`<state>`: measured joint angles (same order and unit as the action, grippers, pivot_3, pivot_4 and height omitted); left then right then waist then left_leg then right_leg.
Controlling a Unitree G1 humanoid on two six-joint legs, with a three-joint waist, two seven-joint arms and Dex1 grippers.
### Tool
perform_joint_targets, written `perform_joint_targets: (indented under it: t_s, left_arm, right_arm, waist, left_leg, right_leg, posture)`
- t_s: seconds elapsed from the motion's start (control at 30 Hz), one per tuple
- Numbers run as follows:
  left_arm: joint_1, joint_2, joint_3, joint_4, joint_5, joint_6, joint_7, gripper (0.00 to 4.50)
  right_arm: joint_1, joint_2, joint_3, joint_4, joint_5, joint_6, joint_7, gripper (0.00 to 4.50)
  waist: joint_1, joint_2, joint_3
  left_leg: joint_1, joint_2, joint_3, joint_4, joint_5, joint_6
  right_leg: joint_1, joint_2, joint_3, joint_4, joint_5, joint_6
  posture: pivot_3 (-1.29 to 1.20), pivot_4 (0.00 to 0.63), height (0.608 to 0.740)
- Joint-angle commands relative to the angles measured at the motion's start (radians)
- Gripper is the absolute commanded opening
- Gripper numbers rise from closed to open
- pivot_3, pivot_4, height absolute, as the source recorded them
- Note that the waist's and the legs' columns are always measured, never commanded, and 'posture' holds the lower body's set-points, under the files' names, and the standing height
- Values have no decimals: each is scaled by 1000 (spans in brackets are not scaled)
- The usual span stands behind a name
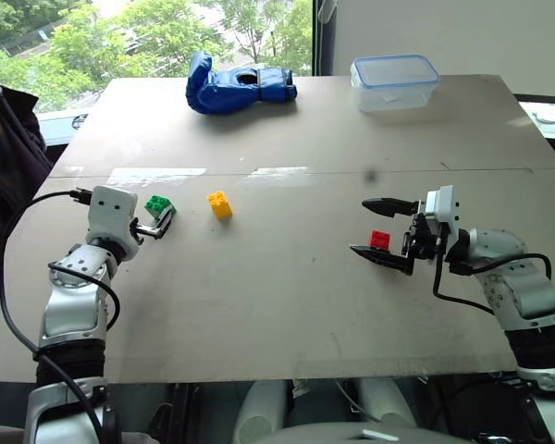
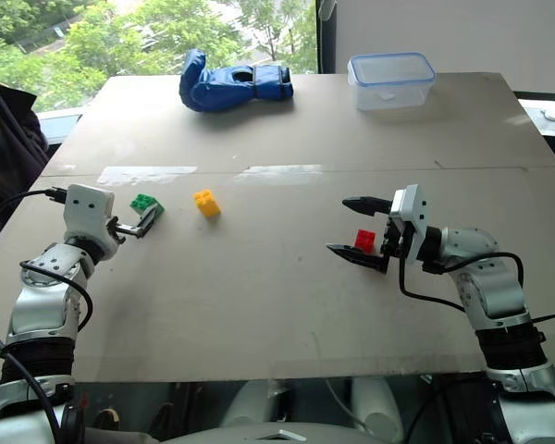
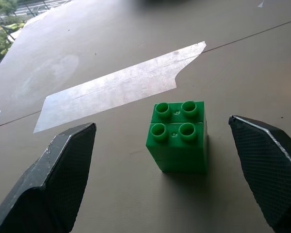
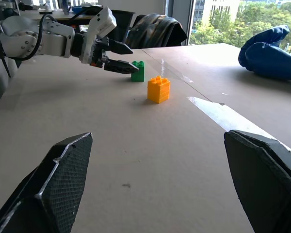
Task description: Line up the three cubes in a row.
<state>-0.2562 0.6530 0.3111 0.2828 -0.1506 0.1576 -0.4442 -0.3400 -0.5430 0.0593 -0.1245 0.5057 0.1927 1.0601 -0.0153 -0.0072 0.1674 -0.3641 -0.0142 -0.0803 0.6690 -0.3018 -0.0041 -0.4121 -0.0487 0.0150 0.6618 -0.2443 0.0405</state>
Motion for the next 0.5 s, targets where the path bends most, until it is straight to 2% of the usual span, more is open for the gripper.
perform_joint_targets:
  t_s: [0.03, 0.27, 0.5]
  left_arm:
    - [-19, 20, 5, 52, 6, -62, -19, 4500]
    - [-64, 30, -18, 160, 12, -155, -75, 4500]
    - [-184, 61, -41, 358, 18, -253, -132, 4500]
  right_arm:
    - [6, 4, -15, -48, 1, -12, -5, 4461]
    - [6, 6, -19, -46, -3, -13, 0, 4461]
    - [-2, 7, -18, -39, -6, -14, 7, 4461]
  waist:
    - [1, 0, 0]
    - [2, 0, 0]
    - [1, -1, 0]
  left_leg:
    - [0, 0, 0, 0, 0, 0]
    - [0, 0, 0, 0, 0, 0]
    - [0, -1, 0, 0, 0, 0]
  right_leg:
    - [0, 0, 0, 0, 0, 0]
    - [0, 0, -1, 1, 0, 0]
    - [0, 2, -1, 1, 0, 0]
  posture:
    - [0, 150, 740]
    - [0, 150, 740]
    - [0, 150, 740]
